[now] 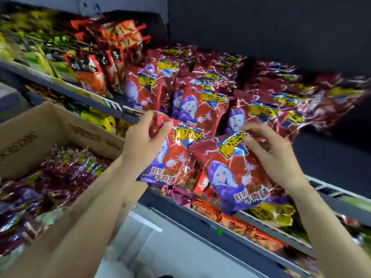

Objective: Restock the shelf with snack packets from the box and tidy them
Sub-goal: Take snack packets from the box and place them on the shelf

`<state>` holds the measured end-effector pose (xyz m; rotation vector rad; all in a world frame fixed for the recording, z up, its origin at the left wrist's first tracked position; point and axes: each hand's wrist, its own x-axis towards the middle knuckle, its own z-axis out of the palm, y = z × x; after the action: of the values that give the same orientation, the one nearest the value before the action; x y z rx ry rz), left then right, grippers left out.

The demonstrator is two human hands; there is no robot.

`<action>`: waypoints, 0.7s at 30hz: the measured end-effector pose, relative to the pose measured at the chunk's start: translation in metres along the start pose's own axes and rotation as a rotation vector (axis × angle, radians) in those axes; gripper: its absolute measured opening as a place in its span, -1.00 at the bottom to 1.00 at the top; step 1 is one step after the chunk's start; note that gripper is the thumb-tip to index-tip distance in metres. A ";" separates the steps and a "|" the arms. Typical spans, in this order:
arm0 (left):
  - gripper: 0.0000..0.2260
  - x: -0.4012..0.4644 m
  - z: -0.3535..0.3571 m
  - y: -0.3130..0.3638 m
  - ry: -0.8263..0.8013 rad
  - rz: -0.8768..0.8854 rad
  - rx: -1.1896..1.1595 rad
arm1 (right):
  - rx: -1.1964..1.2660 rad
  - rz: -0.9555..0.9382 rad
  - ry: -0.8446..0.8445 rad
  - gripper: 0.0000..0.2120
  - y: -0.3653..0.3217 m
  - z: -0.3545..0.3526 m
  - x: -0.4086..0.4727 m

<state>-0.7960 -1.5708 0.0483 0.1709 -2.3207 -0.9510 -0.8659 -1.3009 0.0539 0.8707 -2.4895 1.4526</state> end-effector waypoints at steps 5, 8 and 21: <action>-0.90 -0.008 0.059 0.084 0.016 0.019 -0.163 | 0.015 0.098 0.248 -0.79 0.034 -0.104 -0.036; -0.90 -0.004 0.092 0.127 -0.071 0.092 -0.199 | -0.020 0.112 0.343 -0.77 0.049 -0.151 -0.046; -0.67 0.033 0.217 0.236 -0.033 0.191 -0.105 | -0.183 0.203 0.800 -0.80 0.105 -0.250 -0.029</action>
<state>-0.9247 -1.2813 0.1038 -0.1084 -2.2632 -0.9813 -0.9411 -1.0425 0.0955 -0.0281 -2.0603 1.2493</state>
